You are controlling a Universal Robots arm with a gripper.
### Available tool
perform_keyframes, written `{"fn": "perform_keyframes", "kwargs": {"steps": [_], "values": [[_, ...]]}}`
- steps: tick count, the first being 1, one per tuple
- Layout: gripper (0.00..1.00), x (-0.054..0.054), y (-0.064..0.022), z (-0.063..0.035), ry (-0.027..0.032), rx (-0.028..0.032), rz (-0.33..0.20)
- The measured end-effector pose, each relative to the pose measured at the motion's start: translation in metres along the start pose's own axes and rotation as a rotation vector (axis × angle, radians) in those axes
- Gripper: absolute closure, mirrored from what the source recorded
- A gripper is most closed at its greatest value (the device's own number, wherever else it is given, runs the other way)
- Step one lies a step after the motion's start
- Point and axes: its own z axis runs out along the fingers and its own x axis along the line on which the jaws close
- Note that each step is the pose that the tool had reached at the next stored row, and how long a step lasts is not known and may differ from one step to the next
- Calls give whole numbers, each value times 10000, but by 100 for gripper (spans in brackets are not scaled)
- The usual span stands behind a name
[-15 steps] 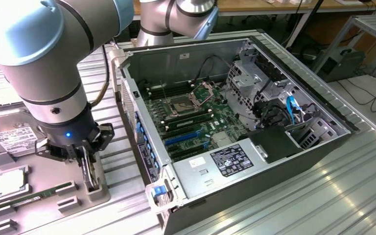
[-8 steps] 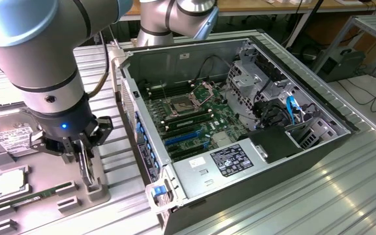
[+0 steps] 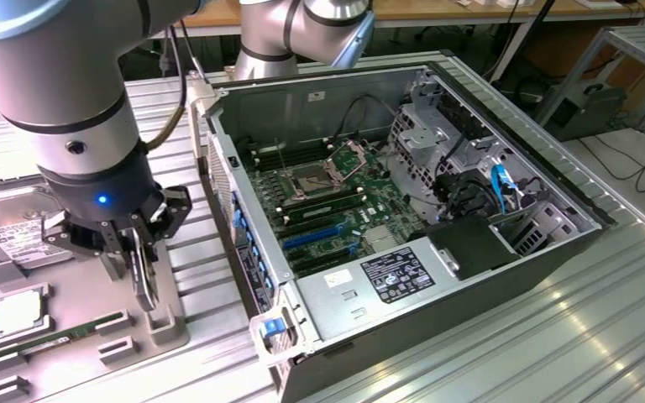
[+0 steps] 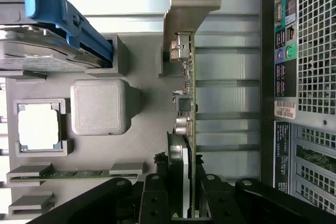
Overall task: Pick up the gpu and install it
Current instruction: 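Pick up the gpu and move the gpu toward the slot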
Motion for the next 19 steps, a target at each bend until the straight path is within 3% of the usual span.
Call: {"fn": "perform_keyframes", "kwargs": {"steps": [19], "values": [[72, -11, 16, -485, 0, -5, 0]]}}
